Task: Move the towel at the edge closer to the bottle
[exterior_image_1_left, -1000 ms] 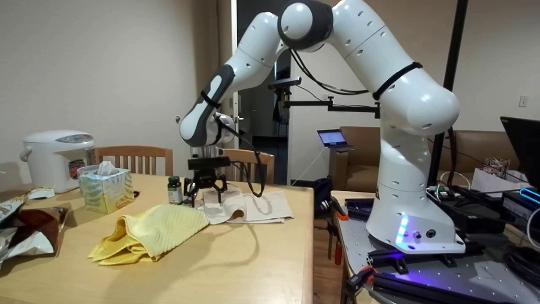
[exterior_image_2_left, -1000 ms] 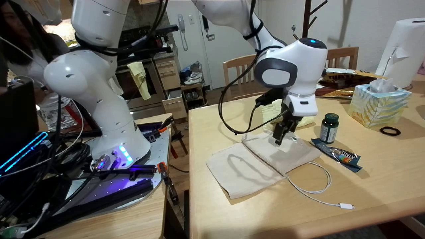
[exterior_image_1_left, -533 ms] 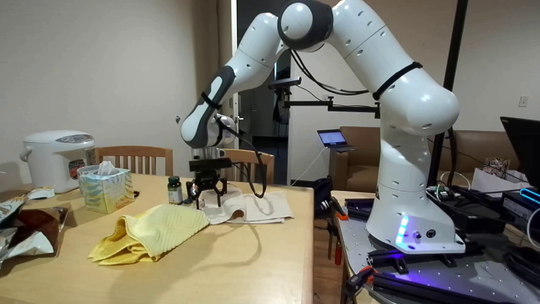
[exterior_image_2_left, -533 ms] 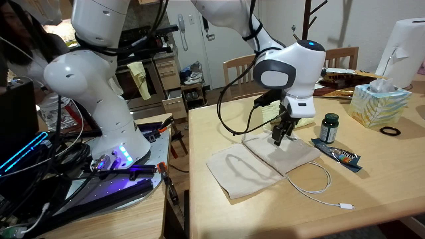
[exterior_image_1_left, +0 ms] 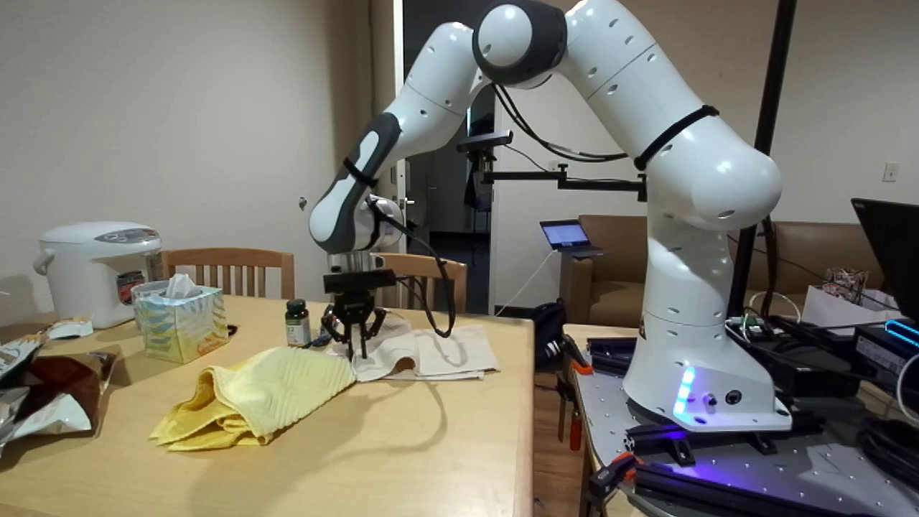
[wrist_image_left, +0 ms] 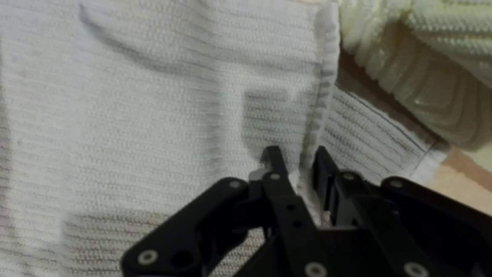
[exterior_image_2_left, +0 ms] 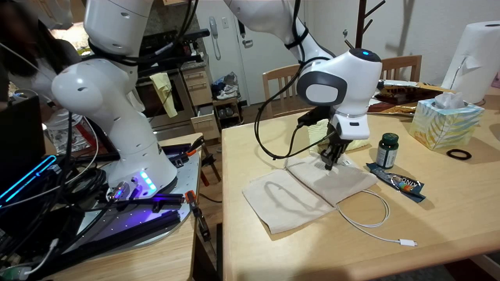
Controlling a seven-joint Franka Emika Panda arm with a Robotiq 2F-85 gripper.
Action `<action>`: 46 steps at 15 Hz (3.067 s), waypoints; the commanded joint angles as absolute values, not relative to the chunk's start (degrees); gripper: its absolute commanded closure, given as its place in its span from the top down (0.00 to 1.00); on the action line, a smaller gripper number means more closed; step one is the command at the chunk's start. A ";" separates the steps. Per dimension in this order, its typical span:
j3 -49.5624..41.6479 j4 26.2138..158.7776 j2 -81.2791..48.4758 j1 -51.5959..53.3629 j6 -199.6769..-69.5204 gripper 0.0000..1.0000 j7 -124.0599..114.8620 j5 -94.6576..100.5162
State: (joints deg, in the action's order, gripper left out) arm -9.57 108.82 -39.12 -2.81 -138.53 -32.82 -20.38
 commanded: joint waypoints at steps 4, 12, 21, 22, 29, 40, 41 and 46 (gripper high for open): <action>-8.98 110.52 -37.87 -3.30 -139.49 0.00 -31.89 -19.87; -8.24 110.00 -36.65 -3.01 -144.00 0.01 -28.21 -19.49; -4.74 107.04 -36.31 -5.95 -144.75 0.01 -21.38 -21.78; -3.97 106.54 -36.58 -6.62 -144.39 0.01 -20.14 -22.22; -0.46 103.52 -39.04 -9.83 -143.08 0.01 -14.96 -23.98; 0.65 101.28 -42.12 -10.62 -143.03 0.77 -10.84 -23.52; 0.78 101.46 -41.93 -10.79 -142.77 0.85 -10.40 -23.52; 0.68 103.26 -39.71 -11.09 -141.51 1.00 -8.67 -22.94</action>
